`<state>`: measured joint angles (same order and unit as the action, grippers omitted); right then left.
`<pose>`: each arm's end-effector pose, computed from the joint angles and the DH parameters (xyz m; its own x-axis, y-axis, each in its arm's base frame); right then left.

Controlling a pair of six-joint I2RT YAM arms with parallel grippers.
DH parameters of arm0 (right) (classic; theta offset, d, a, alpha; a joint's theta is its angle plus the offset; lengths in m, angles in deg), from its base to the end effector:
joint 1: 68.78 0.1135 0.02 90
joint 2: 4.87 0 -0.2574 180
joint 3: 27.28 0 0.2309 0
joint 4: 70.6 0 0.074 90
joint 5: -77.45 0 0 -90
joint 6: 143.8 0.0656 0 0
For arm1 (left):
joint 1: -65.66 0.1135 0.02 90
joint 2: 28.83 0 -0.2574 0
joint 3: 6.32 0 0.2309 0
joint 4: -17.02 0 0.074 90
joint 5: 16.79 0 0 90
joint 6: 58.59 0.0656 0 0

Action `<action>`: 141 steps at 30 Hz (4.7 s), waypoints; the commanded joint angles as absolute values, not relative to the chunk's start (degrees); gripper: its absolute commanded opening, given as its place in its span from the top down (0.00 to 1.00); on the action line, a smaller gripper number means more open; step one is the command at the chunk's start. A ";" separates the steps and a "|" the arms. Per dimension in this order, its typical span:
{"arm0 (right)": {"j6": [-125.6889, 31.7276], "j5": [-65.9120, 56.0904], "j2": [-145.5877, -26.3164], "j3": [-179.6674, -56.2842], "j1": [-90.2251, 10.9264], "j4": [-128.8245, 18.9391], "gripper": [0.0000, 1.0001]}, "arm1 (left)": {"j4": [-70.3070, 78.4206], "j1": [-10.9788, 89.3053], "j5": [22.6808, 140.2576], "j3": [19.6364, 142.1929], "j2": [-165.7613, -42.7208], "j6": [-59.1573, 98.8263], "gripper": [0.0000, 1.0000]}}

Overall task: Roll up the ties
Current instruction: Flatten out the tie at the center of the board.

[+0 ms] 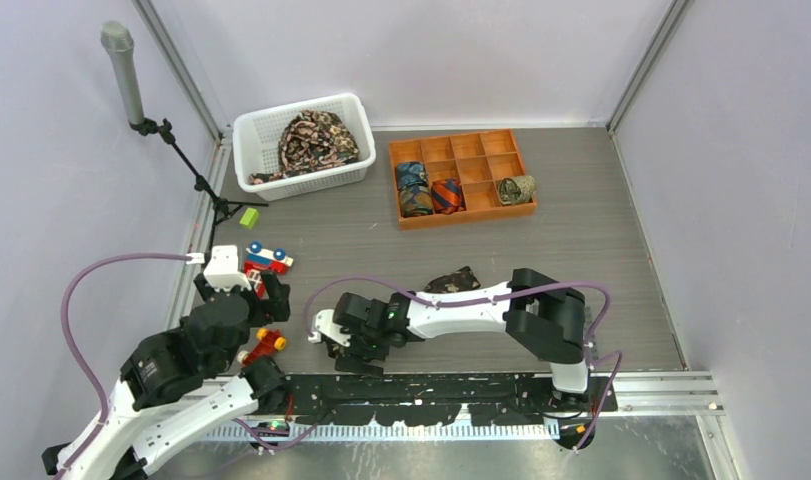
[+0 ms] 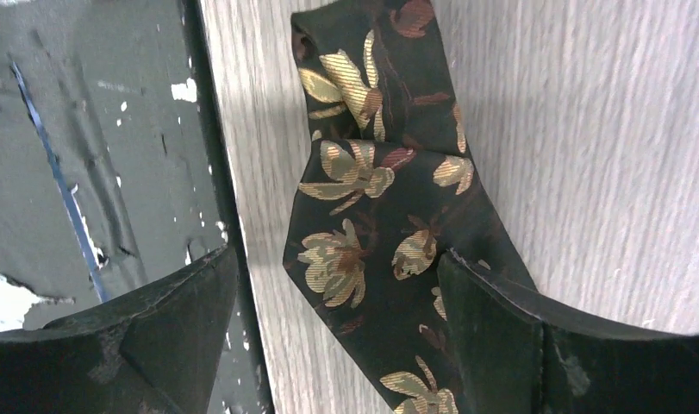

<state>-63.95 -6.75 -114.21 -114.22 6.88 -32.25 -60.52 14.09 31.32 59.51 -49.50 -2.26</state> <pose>0.0894 0.3764 0.1469 -0.0407 -0.8671 -0.4965 -0.9989 0.0465 0.0007 0.0627 -0.0086 0.3023 -0.4060 -0.1523 -0.9011 0.0091 0.9853 -0.1706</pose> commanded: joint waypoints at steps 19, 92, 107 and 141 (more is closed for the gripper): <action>-69.05 -14.42 -109.08 -118.96 5.36 -31.02 0.95 | -61.81 14.33 27.42 59.91 -47.06 -5.16 0.17; -50.17 -47.14 -65.87 -95.26 -13.58 -39.59 1.00 | -2.29 24.09 61.69 29.93 -91.50 -25.49 0.67; -51.49 -45.89 -61.91 -96.67 -35.07 -40.27 1.00 | -26.53 26.56 44.17 34.17 -69.75 -20.95 1.00; -30.58 -55.23 -63.30 -68.81 -69.92 -72.74 0.21 | -29.94 29.16 47.42 34.00 -58.56 -14.81 0.36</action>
